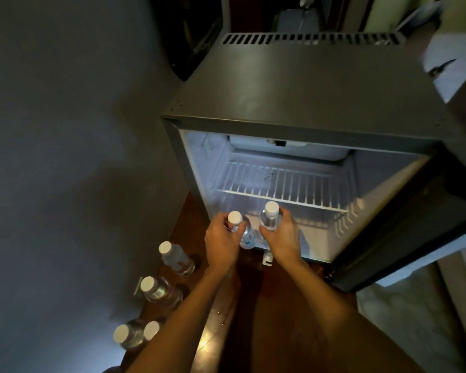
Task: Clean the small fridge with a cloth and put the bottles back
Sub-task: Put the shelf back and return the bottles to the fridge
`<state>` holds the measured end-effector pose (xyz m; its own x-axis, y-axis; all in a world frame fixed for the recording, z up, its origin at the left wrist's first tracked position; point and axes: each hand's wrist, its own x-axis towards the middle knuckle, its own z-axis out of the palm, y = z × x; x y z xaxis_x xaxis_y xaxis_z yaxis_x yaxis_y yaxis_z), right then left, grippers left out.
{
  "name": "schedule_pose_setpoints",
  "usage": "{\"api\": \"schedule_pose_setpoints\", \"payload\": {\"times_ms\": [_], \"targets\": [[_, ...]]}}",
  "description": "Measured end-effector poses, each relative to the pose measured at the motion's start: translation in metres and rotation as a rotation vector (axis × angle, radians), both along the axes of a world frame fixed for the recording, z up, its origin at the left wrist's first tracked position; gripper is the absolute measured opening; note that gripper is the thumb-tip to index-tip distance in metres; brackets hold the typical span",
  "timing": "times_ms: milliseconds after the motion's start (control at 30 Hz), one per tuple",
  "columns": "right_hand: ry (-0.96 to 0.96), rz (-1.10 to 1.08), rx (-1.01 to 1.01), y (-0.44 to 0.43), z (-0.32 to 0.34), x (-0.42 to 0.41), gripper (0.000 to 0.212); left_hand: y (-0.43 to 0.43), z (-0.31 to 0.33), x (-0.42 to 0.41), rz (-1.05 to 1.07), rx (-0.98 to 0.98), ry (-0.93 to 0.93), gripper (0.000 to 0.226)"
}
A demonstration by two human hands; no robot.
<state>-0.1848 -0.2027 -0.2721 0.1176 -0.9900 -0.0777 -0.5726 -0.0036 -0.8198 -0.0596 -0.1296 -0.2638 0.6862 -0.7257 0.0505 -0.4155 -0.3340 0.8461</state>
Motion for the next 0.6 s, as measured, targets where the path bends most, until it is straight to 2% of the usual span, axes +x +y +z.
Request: {"api": "schedule_pose_setpoints", "payload": {"times_ms": [200,300,367,500,600], "targets": [[0.051,-0.023,0.03,-0.015,-0.005,0.004,0.061,-0.037,-0.012,-0.004,0.013,-0.051,0.083,0.023],[0.114,-0.011,0.057,-0.03,-0.011,0.011,0.058,-0.059,-0.015,0.003,-0.031,-0.078,0.013,0.017],[0.12,0.01,0.081,-0.042,-0.014,0.018,0.055,-0.07,-0.018,0.006,-0.022,-0.088,-0.009,0.021],[-0.112,-0.02,0.206,-0.063,-0.014,0.029,0.054,-0.086,-0.032,0.008,0.054,-0.123,0.066,0.018],[-0.196,-0.017,0.275,-0.078,-0.014,0.037,0.039,-0.099,-0.034,0.001,0.112,-0.131,0.141,0.028]]}}
